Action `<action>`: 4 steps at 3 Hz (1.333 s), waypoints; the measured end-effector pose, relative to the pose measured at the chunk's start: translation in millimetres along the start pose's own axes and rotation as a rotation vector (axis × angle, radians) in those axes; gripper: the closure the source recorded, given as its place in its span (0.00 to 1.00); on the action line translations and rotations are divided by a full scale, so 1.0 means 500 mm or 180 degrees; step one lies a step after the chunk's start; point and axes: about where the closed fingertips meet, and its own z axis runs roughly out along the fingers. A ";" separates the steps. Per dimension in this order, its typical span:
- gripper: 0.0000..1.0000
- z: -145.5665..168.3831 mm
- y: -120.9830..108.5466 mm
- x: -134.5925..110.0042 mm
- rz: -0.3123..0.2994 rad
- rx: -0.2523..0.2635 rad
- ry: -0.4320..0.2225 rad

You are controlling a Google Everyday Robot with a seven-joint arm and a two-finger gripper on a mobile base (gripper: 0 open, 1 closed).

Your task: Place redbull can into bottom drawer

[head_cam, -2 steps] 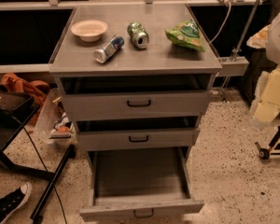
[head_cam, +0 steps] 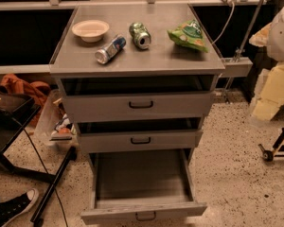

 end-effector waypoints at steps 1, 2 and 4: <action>0.00 0.051 -0.031 -0.067 0.0220 -0.0032 -0.0169; 0.00 0.129 -0.057 -0.160 0.0722 -0.0172 -0.0527; 0.00 0.179 -0.097 -0.272 0.1389 -0.0146 -0.0836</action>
Offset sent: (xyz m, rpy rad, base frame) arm 0.1168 0.1339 -0.0588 0.5032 0.0944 -0.4197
